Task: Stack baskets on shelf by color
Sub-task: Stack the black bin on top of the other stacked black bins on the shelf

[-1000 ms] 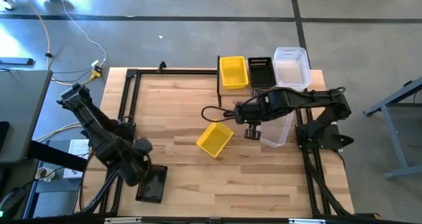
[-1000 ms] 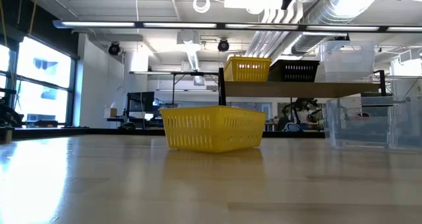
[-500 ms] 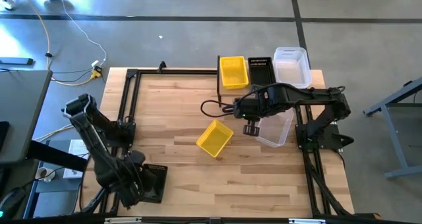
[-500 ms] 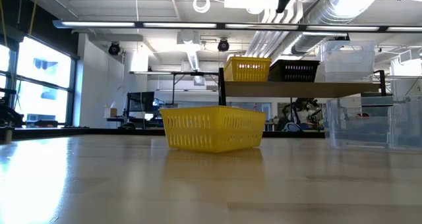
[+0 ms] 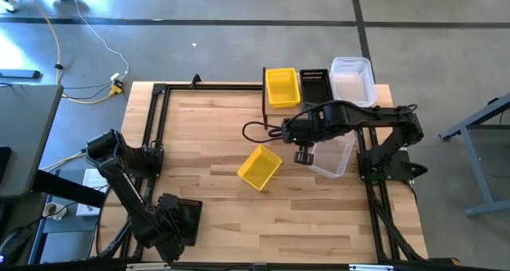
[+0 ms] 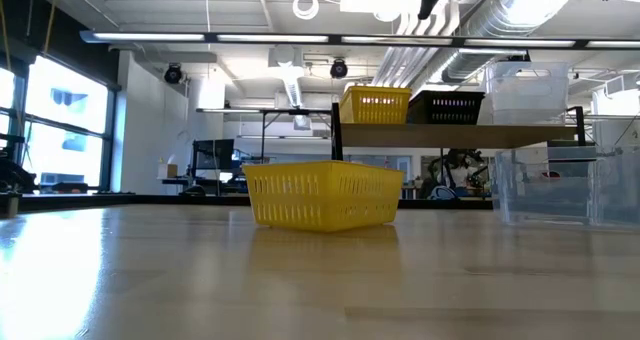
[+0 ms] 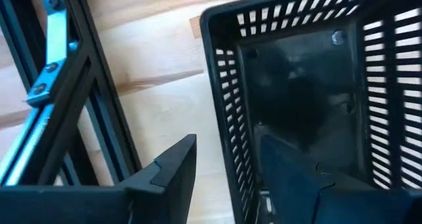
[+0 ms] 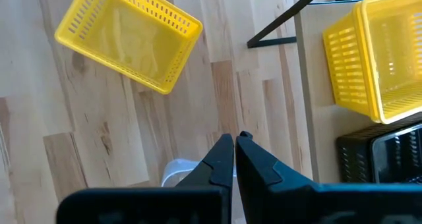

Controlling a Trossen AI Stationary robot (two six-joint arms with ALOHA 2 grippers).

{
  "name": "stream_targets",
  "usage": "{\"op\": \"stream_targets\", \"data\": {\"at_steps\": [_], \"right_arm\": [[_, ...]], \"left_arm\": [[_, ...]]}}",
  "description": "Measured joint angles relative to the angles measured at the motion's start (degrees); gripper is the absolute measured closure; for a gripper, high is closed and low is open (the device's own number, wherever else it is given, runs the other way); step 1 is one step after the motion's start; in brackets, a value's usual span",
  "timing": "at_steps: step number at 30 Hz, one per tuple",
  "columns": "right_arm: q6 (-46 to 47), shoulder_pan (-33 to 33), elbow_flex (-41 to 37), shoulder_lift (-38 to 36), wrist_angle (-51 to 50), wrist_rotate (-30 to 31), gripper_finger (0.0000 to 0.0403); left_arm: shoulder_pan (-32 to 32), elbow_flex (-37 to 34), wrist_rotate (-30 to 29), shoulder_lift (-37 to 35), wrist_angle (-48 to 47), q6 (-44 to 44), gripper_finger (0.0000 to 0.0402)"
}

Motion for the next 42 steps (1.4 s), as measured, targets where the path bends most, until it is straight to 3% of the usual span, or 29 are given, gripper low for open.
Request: {"op": "stream_targets", "data": {"at_steps": [15,19,26,34,42], "right_arm": [[0.0,0.0,0.0,0.0,0.0,-1.5,0.0399],[0.0,0.0,0.0,0.0,0.1,-1.5,0.0399],[0.0,0.0,0.0,0.0,0.1,-1.5,0.0399],[0.0,0.0,0.0,0.0,0.2,-1.5,0.0399],[0.0,0.0,0.0,0.0,0.9,-1.5,0.0399]], "left_arm": [[1.1,0.0,4.7,6.8,6.2,-1.8,0.0249],[2.6,0.0,4.9,6.6,6.5,-2.0,0.0285],[4.9,0.0,4.8,6.0,6.1,0.3,0.0389],[6.1,0.0,4.1,4.6,6.2,2.6,0.0394],[6.1,0.0,-3.1,-1.5,4.6,0.8,0.0398]]}}
